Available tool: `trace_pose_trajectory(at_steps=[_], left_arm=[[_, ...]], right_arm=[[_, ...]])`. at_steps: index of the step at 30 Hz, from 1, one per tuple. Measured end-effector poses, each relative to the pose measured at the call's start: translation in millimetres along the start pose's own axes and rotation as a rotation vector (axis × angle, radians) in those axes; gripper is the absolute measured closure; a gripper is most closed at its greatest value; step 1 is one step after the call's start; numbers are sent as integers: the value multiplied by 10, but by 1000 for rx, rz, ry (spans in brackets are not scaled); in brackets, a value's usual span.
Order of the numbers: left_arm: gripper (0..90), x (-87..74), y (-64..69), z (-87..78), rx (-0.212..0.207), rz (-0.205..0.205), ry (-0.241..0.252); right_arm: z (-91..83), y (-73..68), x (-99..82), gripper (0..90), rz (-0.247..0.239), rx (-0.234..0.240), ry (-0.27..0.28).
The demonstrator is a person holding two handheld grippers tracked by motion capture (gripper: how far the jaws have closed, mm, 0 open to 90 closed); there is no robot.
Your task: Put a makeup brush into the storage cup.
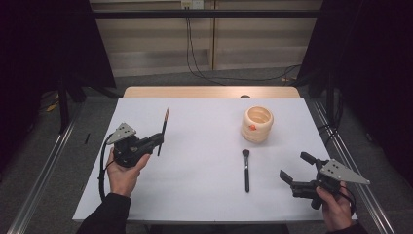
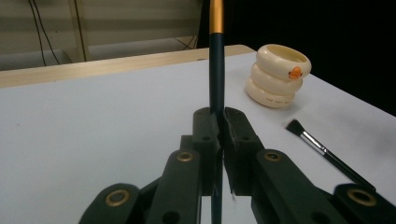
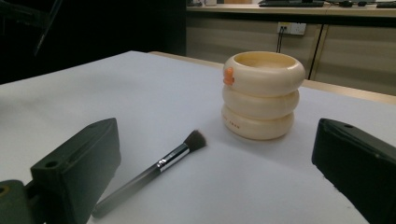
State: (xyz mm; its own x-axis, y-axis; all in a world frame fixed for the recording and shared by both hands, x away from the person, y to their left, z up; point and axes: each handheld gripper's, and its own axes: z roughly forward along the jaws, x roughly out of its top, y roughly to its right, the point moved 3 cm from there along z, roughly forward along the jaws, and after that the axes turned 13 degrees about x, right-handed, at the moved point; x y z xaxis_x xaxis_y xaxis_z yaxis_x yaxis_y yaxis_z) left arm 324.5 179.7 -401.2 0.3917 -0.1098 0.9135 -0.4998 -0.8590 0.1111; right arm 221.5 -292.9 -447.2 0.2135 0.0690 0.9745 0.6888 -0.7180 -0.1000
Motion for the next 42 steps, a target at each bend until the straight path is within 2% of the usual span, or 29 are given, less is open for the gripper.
trace_pose_trajectory(at_steps=[1, 2, 3, 5, 6, 9, 10, 14, 18, 23, 24, 25, 26, 32, 34, 35, 37, 40, 41, 42], left_arm=[[842, -8, 14, -20, -13, -10, 4], [842, -10, 24, -38, -1, -9, 7], [842, -12, 42, -63, -19, -6, 6], [842, -16, 61, -92, -12, -9, 11], [842, -23, 70, -108, -22, -8, 13], [842, -40, 113, -138, -34, -10, 18], [842, -46, 133, -151, -32, -5, 19], [842, -56, 209, -177, -74, 1, 19], [842, -80, 286, -177, -83, 20, 13], [842, -70, 353, -171, -115, 16, 28], [842, -65, 360, -177, -103, 23, 27], [843, -61, 370, -171, -117, 22, 34], [842, -59, 379, -173, -113, 19, 34], [842, -64, 442, -154, -125, 31, 29], [842, -63, 474, -143, -132, 30, 31], [842, -62, 487, -137, -156, 28, 37], [842, -62, 515, -139, -145, 29, 28], [842, -74, 555, -143, -160, 30, 27], [842, -77, 571, -141, -151, 27, 30], [842, -80, 584, -138, -172, 30, 29]], right_arm=[[6, -3, 4, 1, -3, 8, 9], [9, -5, 12, 0, -3, 9, 16], [10, -18, 15, 0, 9, 19, 12], [17, -28, 25, 0, 16, 63, 6], [22, -33, 27, 0, 19, 75, 5], [50, -37, 41, 0, 4, 81, 10], [64, -47, 45, 0, 8, 90, 10], [122, -101, 76, 0, 27, 132, -3], [171, -166, 150, 0, 27, 162, 1], [313, -217, 247, 0, 15, 187, 1], [333, -222, 257, 0, 16, 194, -6], [369, -230, 270, 4, 24, 202, -10], [419, -246, 289, 15, 36, 206, -15], [575, -341, 379, 12, 14, 286, -3], [614, -352, 401, 20, 17, 294, -5], [635, -354, 413, 24, 14, 299, -8], [681, -364, 436, 37, 19, 296, -15], [744, -386, 459, 57, 21, 319, -22], [766, -395, 464, 62, 22, 326, -26], [780, -402, 467, 72, 20, 332, -27]])
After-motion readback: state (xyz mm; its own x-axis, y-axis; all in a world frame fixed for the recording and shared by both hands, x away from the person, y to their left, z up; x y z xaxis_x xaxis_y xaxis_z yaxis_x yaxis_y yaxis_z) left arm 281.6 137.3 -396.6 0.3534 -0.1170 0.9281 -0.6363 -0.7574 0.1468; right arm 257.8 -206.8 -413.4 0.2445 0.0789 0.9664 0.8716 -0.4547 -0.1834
